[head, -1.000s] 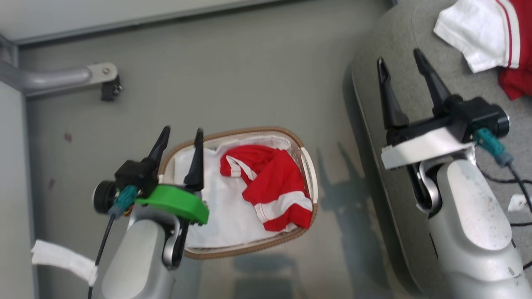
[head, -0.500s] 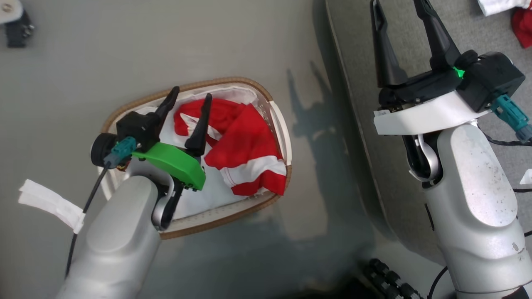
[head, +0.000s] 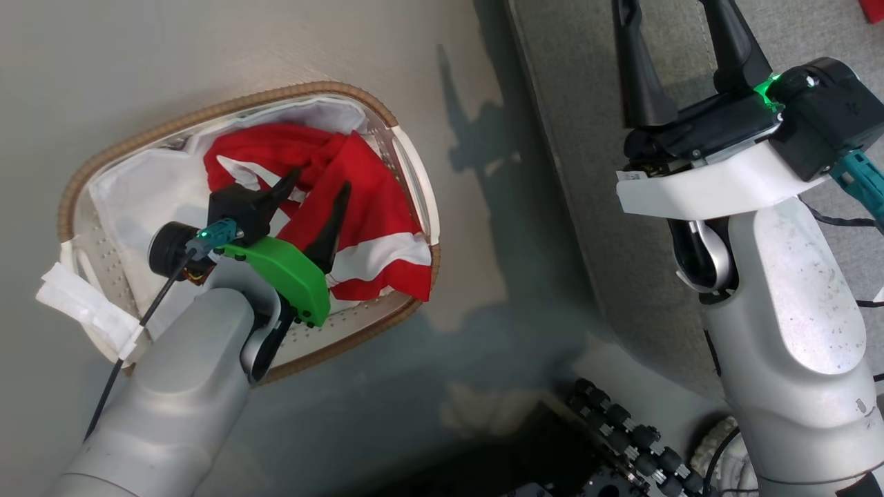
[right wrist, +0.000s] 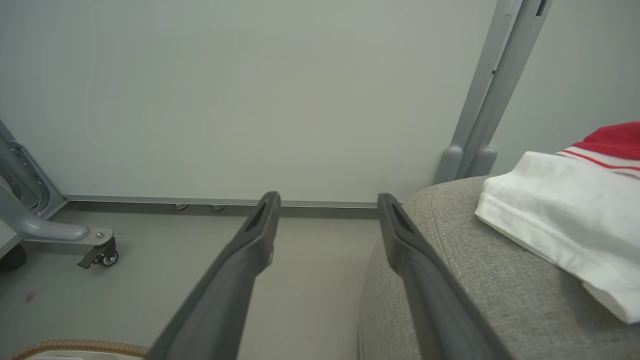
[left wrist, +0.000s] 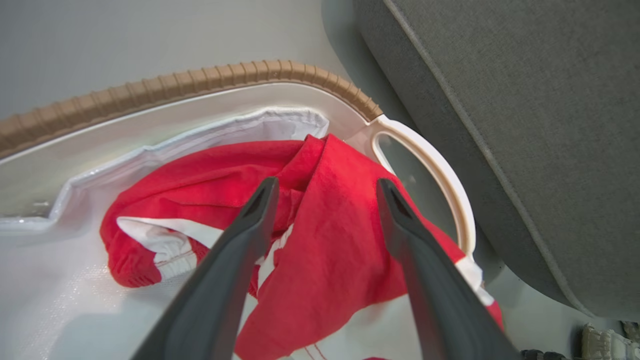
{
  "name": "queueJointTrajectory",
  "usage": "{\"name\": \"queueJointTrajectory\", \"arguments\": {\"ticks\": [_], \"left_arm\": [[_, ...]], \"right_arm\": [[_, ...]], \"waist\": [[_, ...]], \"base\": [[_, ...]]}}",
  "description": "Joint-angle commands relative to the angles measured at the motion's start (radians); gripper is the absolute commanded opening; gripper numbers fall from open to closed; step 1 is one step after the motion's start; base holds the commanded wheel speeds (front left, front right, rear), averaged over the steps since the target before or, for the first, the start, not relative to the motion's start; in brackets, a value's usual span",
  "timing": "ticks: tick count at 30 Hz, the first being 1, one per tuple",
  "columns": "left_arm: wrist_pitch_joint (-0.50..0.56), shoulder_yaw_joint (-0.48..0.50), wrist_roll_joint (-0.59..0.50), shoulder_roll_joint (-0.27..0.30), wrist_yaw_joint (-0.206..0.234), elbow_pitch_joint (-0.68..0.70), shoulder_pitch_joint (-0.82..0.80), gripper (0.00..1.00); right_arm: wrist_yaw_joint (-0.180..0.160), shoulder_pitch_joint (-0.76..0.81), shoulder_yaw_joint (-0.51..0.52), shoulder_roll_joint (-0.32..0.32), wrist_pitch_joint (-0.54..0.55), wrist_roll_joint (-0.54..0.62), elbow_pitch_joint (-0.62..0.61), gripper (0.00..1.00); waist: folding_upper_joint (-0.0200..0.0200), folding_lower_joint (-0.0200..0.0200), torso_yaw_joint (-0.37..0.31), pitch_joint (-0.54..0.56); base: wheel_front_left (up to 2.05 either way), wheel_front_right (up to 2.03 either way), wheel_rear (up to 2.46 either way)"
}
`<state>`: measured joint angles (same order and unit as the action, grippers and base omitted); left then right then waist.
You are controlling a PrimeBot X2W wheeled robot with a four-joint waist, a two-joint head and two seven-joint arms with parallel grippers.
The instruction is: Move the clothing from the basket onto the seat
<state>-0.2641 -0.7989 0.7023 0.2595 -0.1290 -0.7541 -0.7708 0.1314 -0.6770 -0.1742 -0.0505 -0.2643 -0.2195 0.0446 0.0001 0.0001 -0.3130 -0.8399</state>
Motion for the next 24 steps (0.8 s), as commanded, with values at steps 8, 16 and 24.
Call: {"name": "queueJointTrajectory", "arguments": {"ticks": [8,16,24], "left_arm": [[-0.001,-0.169,0.144,0.031,-0.002,-0.083,-0.085,1.00],[0.020,-0.326,0.268,0.041,-0.002,-0.110,-0.144,1.00],[0.053,-0.451,0.348,0.054,-0.002,-0.129,-0.182,1.00]], "right_arm": [[-0.001,0.006,-0.004,-0.002,0.000,0.021,-0.051,1.00],[-0.001,0.015,-0.003,-0.002,0.000,0.035,-0.084,1.00],[-0.001,0.022,-0.009,-0.002,0.000,0.037,-0.094,1.00]], "waist": [[-0.0001,-0.0001,-0.012,-0.049],[-0.0001,-0.0001,-0.005,-0.060],[-0.0001,-0.0001,-0.002,-0.058]], "base": [[0.00,0.00,0.00],[0.00,0.00,0.00],[0.00,0.00,0.00]]}}
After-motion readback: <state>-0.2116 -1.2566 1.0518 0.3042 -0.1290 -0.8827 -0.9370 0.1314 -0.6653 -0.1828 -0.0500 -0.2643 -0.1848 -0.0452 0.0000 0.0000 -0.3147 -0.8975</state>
